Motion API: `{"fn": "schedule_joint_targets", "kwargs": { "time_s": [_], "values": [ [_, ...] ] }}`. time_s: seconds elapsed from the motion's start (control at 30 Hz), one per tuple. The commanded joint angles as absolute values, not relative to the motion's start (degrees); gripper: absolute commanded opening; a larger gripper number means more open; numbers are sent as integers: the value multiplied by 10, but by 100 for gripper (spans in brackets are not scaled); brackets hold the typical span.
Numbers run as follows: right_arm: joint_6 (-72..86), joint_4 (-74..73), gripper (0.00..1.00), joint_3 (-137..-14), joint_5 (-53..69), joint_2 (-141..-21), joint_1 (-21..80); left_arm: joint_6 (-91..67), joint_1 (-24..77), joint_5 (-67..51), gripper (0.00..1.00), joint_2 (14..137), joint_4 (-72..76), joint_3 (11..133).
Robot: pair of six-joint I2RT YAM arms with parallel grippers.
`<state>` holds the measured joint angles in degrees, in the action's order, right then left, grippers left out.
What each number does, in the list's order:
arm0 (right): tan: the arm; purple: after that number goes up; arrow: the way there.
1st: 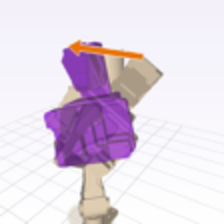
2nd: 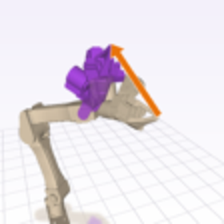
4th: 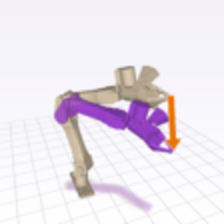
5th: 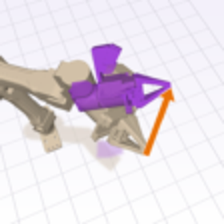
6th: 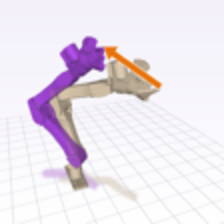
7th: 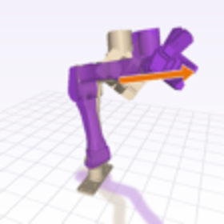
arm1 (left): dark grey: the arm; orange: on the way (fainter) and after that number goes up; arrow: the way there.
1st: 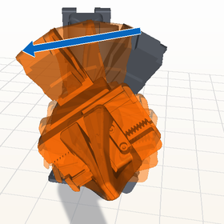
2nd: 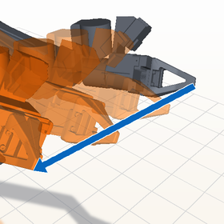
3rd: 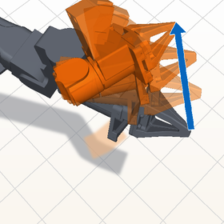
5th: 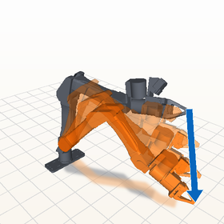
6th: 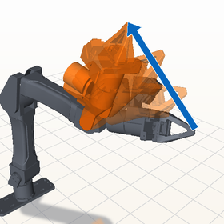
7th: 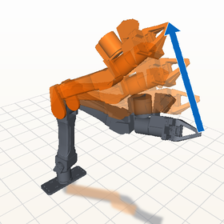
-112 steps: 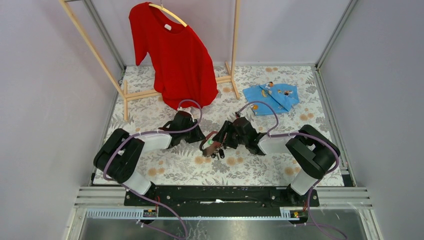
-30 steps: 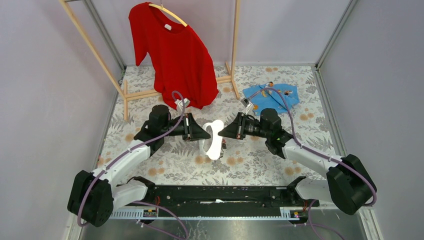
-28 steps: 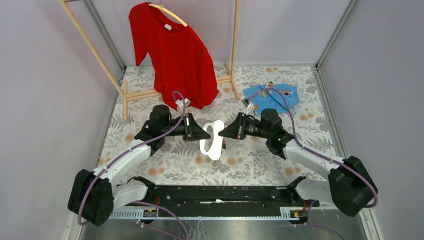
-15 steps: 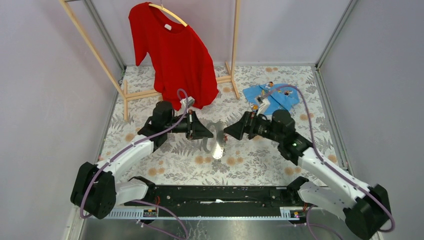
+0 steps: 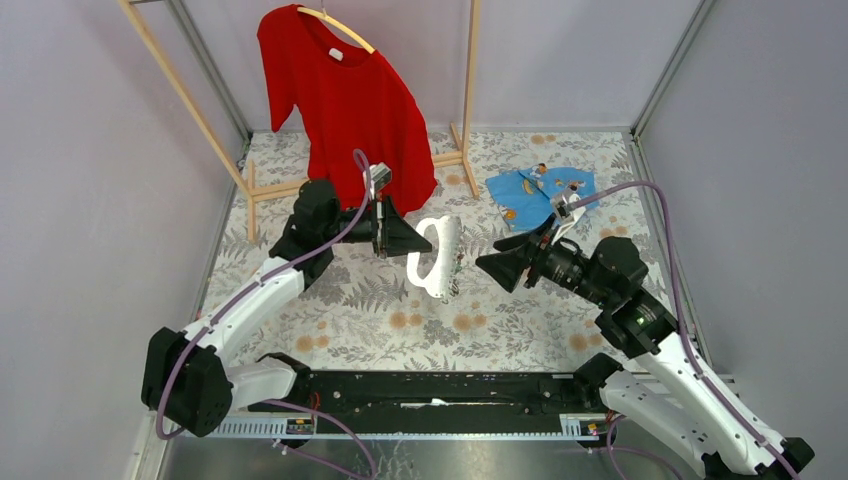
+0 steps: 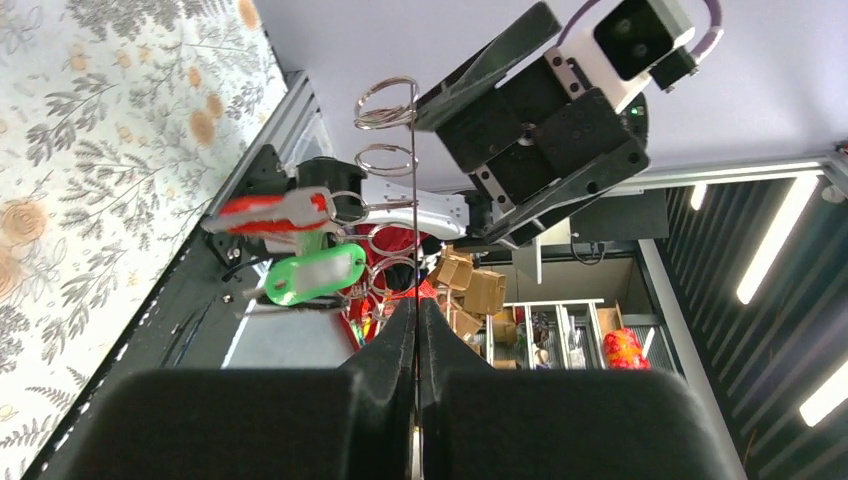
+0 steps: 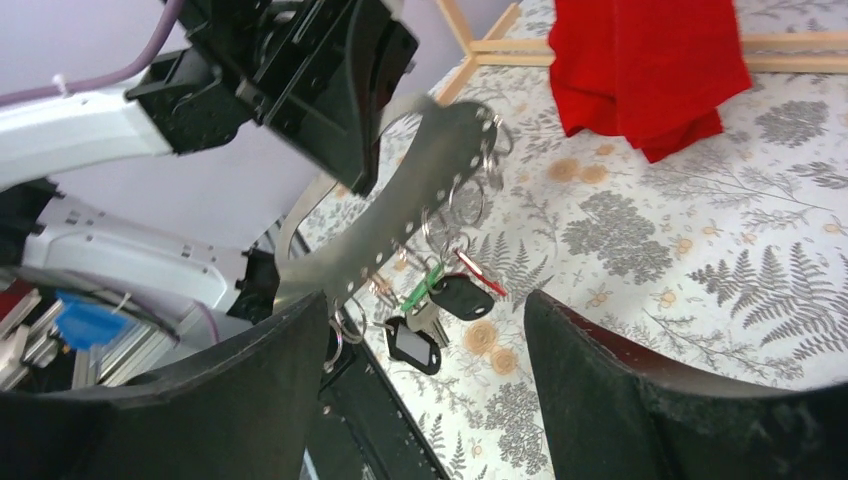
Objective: Remove the keys from the keyring
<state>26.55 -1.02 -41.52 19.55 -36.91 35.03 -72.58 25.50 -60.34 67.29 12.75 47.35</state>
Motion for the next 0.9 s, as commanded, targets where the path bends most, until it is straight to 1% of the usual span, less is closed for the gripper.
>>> {"fn": "schedule_joint_targets", "kwargs": {
  "time_s": [0.0, 0.07, 0.2, 0.33, 0.37, 0.63, 0.87],
  "values": [
    [218, -41, 75, -447, 290, -350, 351, -810, 256, -628, 0, 674, 236, 514],
    [218, -32, 73, -436, 309, -330, 351, -844, 260, -624, 0, 676, 267, 519],
    [222, -5, 72, -414, 321, -311, 351, -891, 271, -606, 0, 683, 301, 526],
    [226, 39, 62, -407, 336, -311, 351, -902, 285, -584, 0, 685, 300, 535],
    [226, 47, 61, -403, 339, -312, 351, -904, 286, -580, 0, 685, 300, 537],
    [219, 89, 60, -382, 361, -333, 351, -911, 300, -555, 0, 691, 302, 553],
    [246, 115, 59, -380, 378, -341, 352, -913, 301, -548, 0, 691, 294, 566]
  ]
}}
